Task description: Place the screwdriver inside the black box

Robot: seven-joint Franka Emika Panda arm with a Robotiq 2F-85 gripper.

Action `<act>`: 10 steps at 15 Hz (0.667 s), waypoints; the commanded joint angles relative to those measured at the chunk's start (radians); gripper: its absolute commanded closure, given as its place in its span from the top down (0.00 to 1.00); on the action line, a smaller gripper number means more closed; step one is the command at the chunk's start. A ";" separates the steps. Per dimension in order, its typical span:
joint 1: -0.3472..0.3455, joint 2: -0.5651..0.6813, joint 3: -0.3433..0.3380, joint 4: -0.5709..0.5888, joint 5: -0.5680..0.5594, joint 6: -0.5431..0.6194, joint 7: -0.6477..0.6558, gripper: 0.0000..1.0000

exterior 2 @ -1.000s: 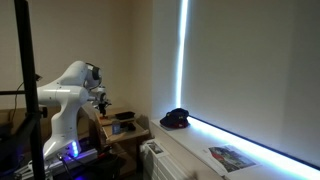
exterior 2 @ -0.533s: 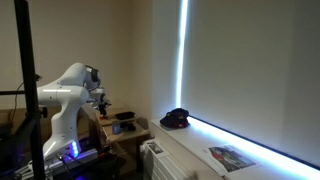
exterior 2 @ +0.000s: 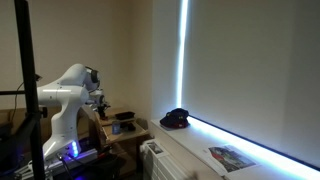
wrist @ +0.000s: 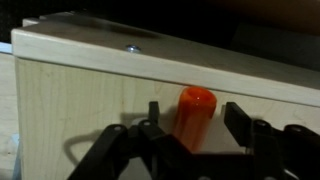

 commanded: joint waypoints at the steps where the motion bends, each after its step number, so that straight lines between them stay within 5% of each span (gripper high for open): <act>1: 0.008 0.010 -0.003 -0.007 -0.008 0.018 -0.010 0.39; 6: 0.010 -0.002 -0.017 -0.015 -0.020 0.038 -0.007 0.08; 10: 0.026 -0.031 -0.058 -0.031 -0.052 0.059 -0.005 0.08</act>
